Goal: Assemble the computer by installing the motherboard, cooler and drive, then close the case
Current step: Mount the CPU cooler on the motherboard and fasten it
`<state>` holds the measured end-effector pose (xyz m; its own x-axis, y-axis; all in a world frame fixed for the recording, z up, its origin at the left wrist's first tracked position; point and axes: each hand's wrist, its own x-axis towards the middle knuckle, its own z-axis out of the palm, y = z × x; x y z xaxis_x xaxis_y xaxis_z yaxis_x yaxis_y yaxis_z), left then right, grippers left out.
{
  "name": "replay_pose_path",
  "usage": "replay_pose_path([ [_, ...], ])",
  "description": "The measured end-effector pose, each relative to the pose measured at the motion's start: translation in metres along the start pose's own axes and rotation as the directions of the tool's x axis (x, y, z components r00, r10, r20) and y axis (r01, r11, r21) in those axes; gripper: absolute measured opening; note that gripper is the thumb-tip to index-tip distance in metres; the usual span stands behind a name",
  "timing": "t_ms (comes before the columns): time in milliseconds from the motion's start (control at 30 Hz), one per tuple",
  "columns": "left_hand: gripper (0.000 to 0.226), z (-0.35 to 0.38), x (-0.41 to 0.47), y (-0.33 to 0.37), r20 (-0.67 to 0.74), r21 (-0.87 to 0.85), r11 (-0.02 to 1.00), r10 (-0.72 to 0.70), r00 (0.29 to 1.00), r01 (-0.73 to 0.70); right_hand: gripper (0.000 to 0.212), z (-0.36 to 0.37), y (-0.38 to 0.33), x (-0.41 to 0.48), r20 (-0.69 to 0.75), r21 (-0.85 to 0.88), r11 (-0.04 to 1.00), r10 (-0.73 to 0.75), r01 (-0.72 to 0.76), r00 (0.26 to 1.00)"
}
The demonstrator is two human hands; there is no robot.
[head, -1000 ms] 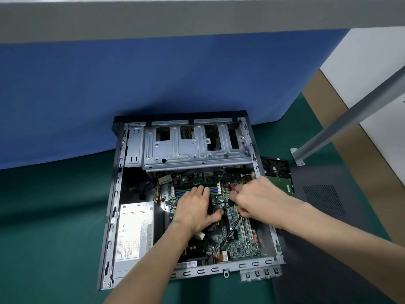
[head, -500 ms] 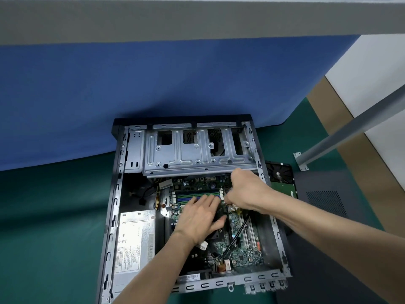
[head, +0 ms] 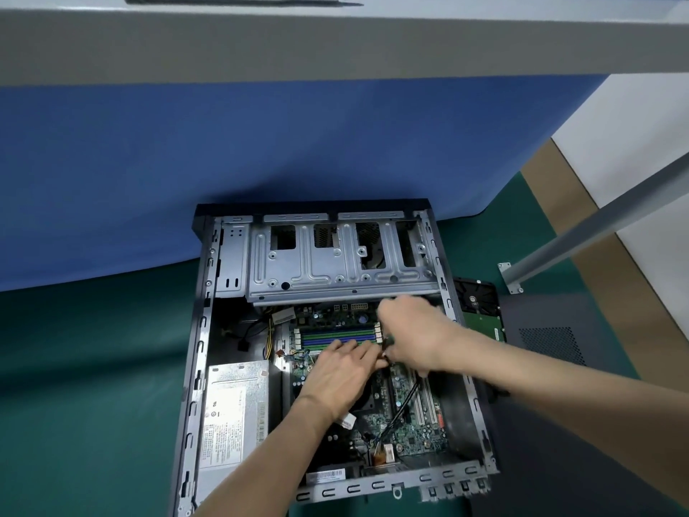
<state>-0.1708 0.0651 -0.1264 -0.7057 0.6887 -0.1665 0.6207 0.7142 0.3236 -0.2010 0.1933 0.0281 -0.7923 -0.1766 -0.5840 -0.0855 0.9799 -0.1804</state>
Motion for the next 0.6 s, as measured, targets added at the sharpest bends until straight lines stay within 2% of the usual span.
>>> replay_pose_path([
  [33, 0.025, 0.001, 0.000, 0.000, -0.011, 0.002, 1.000, 0.002, 1.000, -0.002, 0.017, -0.001, 0.004, 0.005, 0.048, 0.213, 0.958, 0.187, -0.193, 0.981],
  [67, 0.018, 0.000, 0.000, 0.000, -0.027, -0.003, 1.000, -0.002, 1.000, 0.002, 0.015, -0.002, 0.007, 0.008, 0.131, 0.383, 0.849, 0.340, -0.364, 0.931],
  [100, 0.010, -0.001, 0.001, 0.000, -0.025, -0.009, 1.000, -0.009, 1.000, 0.009, 0.015, -0.001, 0.012, 0.009, 0.215, 0.489, 0.730, 0.431, -0.478, 0.877],
  [133, 0.013, -0.001, 0.001, 0.002, -0.014, -0.015, 1.000, -0.019, 1.000, 0.018, 0.016, 0.001, 0.016, 0.007, 0.271, 0.540, 0.657, 0.456, -0.526, 0.848],
  [167, 0.026, 0.000, 0.002, 0.002, 0.003, -0.010, 1.000, -0.027, 1.000, 0.027, 0.019, 0.002, 0.018, 0.004, 0.295, 0.549, 0.654, 0.431, -0.520, 0.853],
  [200, 0.042, 0.000, 0.002, 0.002, 0.016, -0.006, 1.000, -0.028, 0.999, 0.028, 0.026, 0.001, 0.017, 0.000, 0.310, 0.519, 0.711, 0.360, -0.474, 0.880],
  [233, 0.056, -0.001, 0.002, 0.003, 0.028, 0.006, 1.000, -0.028, 0.999, 0.028, 0.036, -0.001, 0.014, -0.005, 0.301, 0.425, 0.827, 0.254, -0.368, 0.919],
  [267, 0.062, -0.003, 0.001, 0.003, 0.029, 0.021, 1.000, -0.020, 0.999, 0.019, 0.045, -0.002, 0.010, -0.010, 0.273, 0.226, 0.954, 0.132, -0.197, 0.953],
  [300, 0.063, -0.003, 0.000, 0.002, 0.029, 0.027, 1.000, -0.012, 1.000, 0.011, 0.045, -0.001, 0.008, -0.012, 0.213, -0.057, 0.998, -0.001, 0.014, 0.977],
  [333, 0.063, -0.002, 0.000, 0.001, 0.024, 0.031, 1.000, -0.005, 1.000, 0.005, 0.038, -0.001, 0.007, -0.012, 0.163, -0.303, 0.932, -0.154, 0.198, 0.975],
  [367, 0.064, -0.003, -0.001, 0.002, 0.025, 0.032, 1.000, 0.000, 1.000, -0.001, 0.031, -0.001, 0.006, -0.012, 0.135, -0.419, 0.860, -0.259, 0.292, 0.956],
  [400, 0.060, -0.002, -0.002, 0.002, 0.018, 0.037, 0.999, 0.006, 1.000, -0.007, 0.025, -0.001, 0.006, -0.011, 0.104, -0.438, 0.844, -0.295, 0.310, 0.950],
  [433, 0.050, -0.002, -0.002, 0.002, 0.010, 0.037, 0.999, 0.008, 1.000, -0.008, 0.020, -0.002, 0.006, -0.009, 0.070, -0.370, 0.897, -0.234, 0.243, 0.970],
  [467, 0.037, -0.003, -0.002, 0.002, 0.004, 0.028, 1.000, 0.007, 1.000, -0.007, 0.018, 0.000, 0.005, -0.006, 0.036, -0.205, 0.974, -0.094, 0.099, 0.995],
  [500, 0.033, -0.004, -0.001, 0.002, -0.004, 0.005, 1.000, 0.003, 1.000, -0.003, 0.020, 0.002, 0.001, -0.002, 0.044, 0.004, 0.996, 0.089, -0.089, 0.995],
  [533, 0.033, -0.004, 0.000, 0.002, -0.006, 0.000, 1.000, 0.007, 1.000, -0.007, 0.020, 0.005, -0.005, 0.002, 0.095, 0.218, 0.933, 0.272, -0.287, 0.957],
  [567, 0.033, -0.004, 0.000, 0.002, -0.001, 0.003, 1.000, 0.006, 1.000, -0.006, 0.018, 0.006, -0.010, 0.005, 0.143, 0.377, 0.824, 0.399, -0.423, 0.906],
  [600, 0.033, -0.004, 0.001, 0.002, 0.001, 0.010, 1.000, 0.011, 1.000, -0.011, 0.014, 0.007, -0.012, 0.007, 0.181, 0.488, 0.723, 0.464, -0.489, 0.867],
])
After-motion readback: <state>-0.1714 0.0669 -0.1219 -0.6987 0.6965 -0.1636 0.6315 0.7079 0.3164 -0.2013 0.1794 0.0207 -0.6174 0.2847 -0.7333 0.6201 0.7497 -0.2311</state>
